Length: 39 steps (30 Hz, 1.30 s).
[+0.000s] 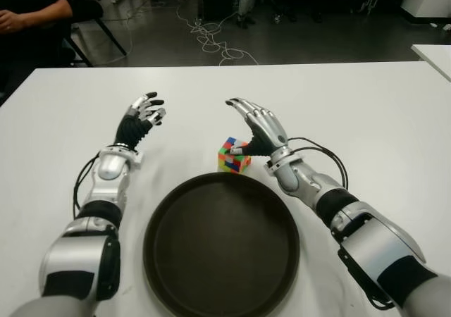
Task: Pick up the Rubik's Cube and put it in the plate
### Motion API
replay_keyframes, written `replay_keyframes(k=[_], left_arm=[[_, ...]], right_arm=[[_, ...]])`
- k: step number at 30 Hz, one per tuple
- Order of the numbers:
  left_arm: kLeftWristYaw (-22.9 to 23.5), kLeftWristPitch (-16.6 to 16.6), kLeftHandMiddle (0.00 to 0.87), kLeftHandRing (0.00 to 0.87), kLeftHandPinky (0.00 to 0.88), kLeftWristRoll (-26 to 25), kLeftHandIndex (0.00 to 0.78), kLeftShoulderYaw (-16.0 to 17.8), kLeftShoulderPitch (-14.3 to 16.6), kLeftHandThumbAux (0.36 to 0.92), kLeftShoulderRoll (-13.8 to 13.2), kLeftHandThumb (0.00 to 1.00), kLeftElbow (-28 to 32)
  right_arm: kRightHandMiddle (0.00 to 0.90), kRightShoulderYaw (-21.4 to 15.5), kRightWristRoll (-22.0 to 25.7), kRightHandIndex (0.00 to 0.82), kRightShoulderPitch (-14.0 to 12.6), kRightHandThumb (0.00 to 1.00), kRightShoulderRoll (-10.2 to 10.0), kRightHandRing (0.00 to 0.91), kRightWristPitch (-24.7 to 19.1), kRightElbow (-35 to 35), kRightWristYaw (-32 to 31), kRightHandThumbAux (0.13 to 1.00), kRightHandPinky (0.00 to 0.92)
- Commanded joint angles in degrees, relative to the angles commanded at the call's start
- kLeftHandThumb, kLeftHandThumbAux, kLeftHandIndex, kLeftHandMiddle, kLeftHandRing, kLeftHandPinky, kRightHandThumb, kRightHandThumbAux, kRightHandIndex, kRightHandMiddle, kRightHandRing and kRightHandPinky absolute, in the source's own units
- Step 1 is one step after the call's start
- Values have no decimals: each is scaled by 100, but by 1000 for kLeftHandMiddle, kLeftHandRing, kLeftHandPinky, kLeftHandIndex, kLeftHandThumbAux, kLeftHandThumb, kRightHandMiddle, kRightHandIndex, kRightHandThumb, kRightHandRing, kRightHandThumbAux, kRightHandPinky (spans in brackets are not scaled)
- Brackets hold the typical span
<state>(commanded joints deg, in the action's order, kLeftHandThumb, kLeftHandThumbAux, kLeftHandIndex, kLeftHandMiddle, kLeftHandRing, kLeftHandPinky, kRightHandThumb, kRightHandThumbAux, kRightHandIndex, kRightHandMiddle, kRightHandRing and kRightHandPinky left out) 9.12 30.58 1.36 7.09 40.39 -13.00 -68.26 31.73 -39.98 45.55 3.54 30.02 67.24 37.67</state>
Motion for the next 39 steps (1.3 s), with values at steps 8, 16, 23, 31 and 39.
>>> replay_keyframes(k=[8,16,23,31,39], left_arm=[[46,22,226,267,313,-34,151,30,-3,581,8,152,1],[74,17,238,273,310,-64,157,63,-3,584,11,153,-6],[125,-36,229,272,321,-90,145,96,20,580,7,168,-32],[156,-68,223,263,311,-91,141,113,29,559,-6,161,-64],[78,-83,220,255,299,-39,137,88,45,548,-21,147,-86]], right_arm=[[149,-12,4,104,-7,0,12,195,36,-20,-30,766,241],[160,-4,-39,110,30,0,36,210,70,-82,79,788,264],[163,-11,-68,109,21,0,76,216,104,-221,291,784,276],[176,-19,-104,116,-22,0,178,229,285,-583,531,785,288],[173,-35,-100,108,-129,0,258,220,637,-862,664,776,275]])
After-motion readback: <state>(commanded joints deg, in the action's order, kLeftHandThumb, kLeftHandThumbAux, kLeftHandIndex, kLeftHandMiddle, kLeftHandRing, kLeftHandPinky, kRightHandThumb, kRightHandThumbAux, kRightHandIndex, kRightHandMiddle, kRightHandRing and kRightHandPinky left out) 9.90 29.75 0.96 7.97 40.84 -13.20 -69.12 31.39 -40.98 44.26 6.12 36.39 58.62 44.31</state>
